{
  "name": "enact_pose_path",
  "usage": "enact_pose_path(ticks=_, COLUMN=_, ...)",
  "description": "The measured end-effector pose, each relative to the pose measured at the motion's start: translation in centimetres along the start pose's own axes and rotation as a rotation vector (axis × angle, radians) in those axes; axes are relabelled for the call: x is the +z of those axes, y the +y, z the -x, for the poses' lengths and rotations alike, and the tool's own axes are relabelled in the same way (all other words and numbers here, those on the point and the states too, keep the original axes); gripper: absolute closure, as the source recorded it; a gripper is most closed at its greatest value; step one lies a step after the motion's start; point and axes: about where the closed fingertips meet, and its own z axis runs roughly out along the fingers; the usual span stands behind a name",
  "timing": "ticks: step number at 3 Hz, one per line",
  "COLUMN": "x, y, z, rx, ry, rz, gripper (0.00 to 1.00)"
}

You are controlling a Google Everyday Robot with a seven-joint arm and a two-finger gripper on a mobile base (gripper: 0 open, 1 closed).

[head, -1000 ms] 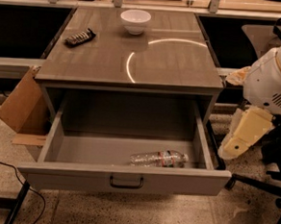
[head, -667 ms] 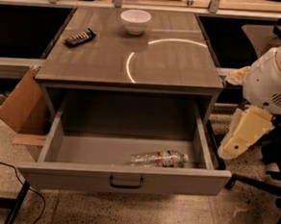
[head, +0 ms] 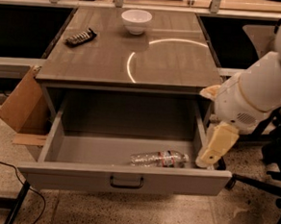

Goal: Pick water bottle from top drawer and place on counter

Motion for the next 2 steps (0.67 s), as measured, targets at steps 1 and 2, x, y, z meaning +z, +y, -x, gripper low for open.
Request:
enact_pose_path(ticks=1, x=5.4, y=-0.1, z=0.0, rx=-0.048, ry=-0.037, rz=0.066, gripper=0.0)
enact_pose_path(ticks=2, x=11.7, y=0.2, z=-0.2, rx=-0.081, ry=-0.079, rz=0.164, gripper=0.0)
